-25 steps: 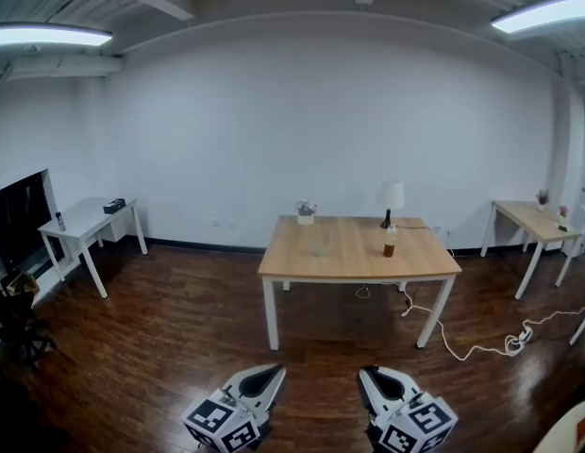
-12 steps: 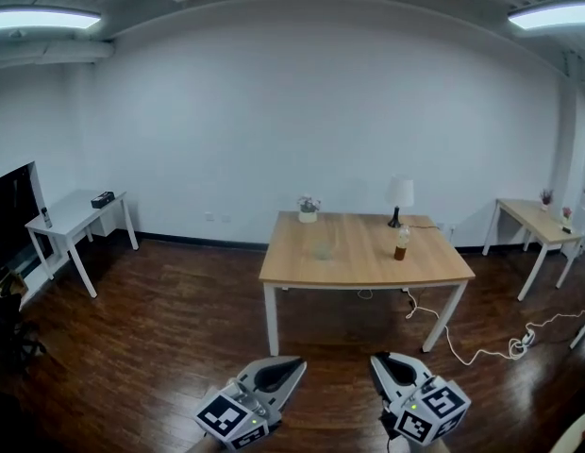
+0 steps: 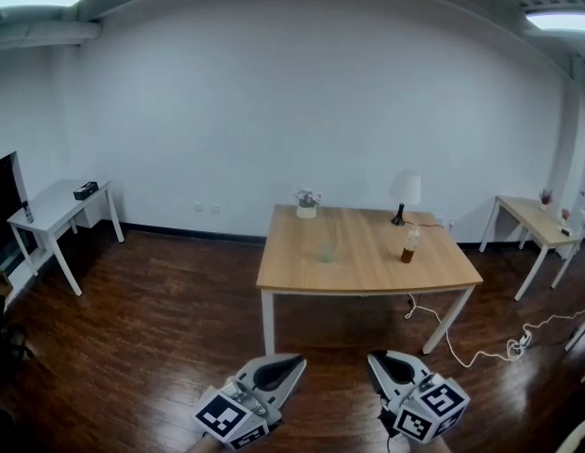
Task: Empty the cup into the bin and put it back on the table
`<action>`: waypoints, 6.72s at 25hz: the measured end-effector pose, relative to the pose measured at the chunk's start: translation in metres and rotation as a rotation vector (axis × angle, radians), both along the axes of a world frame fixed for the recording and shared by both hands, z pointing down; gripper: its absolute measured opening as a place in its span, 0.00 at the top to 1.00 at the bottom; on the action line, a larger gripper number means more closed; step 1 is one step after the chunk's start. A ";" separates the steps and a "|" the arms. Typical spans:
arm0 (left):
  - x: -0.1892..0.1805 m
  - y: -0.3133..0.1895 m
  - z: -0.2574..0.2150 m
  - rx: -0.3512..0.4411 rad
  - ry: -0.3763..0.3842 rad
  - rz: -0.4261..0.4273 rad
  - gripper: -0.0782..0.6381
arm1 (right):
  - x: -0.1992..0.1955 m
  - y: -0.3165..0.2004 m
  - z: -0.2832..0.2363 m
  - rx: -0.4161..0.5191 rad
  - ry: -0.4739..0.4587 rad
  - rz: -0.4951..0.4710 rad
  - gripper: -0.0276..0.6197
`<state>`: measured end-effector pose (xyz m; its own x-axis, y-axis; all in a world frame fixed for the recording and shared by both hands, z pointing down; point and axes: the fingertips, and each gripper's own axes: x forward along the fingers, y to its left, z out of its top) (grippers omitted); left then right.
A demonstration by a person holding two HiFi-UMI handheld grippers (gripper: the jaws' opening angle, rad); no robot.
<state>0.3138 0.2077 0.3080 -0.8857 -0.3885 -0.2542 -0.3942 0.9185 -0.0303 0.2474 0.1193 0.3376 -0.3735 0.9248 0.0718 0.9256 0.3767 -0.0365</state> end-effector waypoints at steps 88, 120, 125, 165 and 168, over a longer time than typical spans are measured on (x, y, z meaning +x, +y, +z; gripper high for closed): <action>-0.645 0.326 0.110 0.116 0.259 -0.383 0.88 | -0.666 0.336 0.115 0.149 0.128 -0.181 0.96; -0.662 0.358 0.203 0.205 0.445 -0.452 0.88 | -0.674 0.382 0.289 0.514 0.246 -0.294 0.22; -0.665 0.351 0.207 0.202 0.454 -0.447 0.88 | -0.669 0.378 0.311 0.586 0.237 -0.317 0.22; -0.647 0.318 0.212 0.165 0.484 -0.437 0.88 | -0.654 0.358 0.321 0.466 0.212 -0.335 0.33; -0.652 0.313 0.194 0.155 0.445 -0.410 0.88 | -0.658 0.352 0.288 0.425 0.196 -0.319 0.33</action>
